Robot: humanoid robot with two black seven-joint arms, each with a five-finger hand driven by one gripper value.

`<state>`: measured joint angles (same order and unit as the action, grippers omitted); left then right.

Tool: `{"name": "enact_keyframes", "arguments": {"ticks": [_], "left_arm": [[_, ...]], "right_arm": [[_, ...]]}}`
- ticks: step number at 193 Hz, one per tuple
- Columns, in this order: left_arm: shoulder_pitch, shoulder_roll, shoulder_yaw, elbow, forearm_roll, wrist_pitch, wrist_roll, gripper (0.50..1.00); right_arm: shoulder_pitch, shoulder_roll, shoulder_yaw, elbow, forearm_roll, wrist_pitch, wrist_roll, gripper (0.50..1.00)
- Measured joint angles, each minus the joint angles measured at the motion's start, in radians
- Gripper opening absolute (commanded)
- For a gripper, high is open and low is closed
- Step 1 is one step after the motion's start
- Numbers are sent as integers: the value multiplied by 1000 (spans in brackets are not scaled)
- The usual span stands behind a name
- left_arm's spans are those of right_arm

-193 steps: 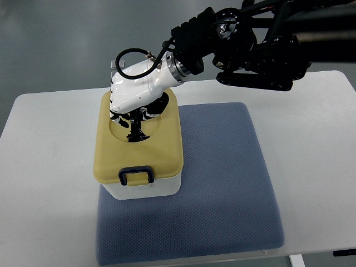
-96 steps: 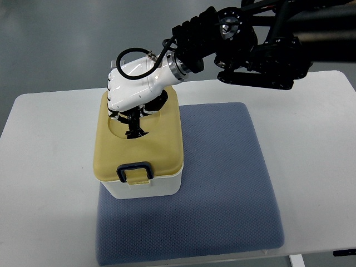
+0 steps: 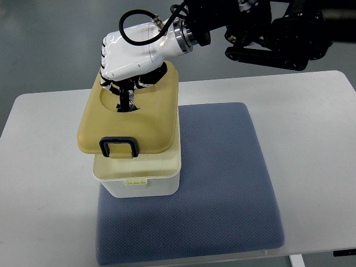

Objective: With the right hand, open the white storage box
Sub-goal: 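Lift the yellow lid off the white box with the right hand, then lower the lid onto the mat beside the box with the right hand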

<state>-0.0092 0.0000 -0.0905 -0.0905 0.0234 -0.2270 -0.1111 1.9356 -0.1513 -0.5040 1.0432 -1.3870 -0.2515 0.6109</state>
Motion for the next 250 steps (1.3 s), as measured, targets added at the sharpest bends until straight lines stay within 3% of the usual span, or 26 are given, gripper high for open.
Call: {"name": "enact_keyframes", "arguments": {"ticks": [61,105,132,178,250], "left_arm": [[0,0,0,0,0,0,0,1000],[0,0,0,0,0,0,1,1000],[0,0,0,0,0,0,1,1000],[0,0,0,0,0,0,0,1000],[0,0,0,0,0,0,1,1000]], "right_arm": [[35,-117,31,21,-12,3,0,500],[14,-271,83,80,-98,11,0,500],[-37,-343,135,90,-139,22,0,500],[-164,-456,230,89,-176,111,0,500],[-363,-548,329,90,-359,78,0,500]]}}
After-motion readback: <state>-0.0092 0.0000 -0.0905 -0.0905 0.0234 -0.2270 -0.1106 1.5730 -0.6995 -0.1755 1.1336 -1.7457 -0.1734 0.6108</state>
